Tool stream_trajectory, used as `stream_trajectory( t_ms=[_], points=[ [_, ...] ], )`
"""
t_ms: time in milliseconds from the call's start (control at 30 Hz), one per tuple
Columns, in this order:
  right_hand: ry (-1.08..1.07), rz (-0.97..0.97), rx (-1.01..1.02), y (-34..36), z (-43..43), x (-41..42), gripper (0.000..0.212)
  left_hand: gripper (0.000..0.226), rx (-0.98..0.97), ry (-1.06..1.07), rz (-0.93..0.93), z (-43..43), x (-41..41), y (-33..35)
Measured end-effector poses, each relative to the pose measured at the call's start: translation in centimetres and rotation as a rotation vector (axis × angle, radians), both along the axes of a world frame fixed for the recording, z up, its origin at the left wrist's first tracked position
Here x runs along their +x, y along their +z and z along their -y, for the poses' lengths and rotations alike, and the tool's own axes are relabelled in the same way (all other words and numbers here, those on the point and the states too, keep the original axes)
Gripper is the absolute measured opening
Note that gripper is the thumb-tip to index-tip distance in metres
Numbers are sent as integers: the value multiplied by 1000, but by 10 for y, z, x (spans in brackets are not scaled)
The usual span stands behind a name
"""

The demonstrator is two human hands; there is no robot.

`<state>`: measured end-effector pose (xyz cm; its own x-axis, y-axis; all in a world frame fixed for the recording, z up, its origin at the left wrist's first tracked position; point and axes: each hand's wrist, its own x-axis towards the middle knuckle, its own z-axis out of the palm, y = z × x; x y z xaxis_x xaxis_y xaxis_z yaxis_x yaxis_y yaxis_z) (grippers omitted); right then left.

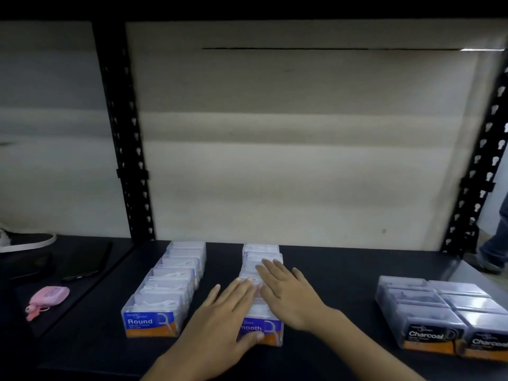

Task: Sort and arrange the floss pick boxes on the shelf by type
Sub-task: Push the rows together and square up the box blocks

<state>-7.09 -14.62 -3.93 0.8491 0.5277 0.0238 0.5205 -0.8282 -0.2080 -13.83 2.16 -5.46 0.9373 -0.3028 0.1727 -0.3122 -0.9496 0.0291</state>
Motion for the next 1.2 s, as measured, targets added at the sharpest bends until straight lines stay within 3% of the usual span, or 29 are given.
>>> stream_trajectory(
  t_ms=[333, 700, 1033, 1133, 1200],
  points=[
    [23, -78, -14, 3, 6, 2, 51, 53, 57, -7, 106, -3, 4, -15],
    [-30, -9, -99, -2, 45, 1, 55, 58, 245, 127, -52, -31, -4, -10],
    [-48, 35, -164, -5, 87, -14, 58, 78, 128, 138, 13, -23, 9, -4],
    [-29, 45, -161, -3, 89, -16, 57, 93, 104, 24, 63, -17, 24, -3],
    [-26, 30, -160, 1, 89, -14, 59, 90, 63, -43, 136, -9, 30, -2]
  ],
)
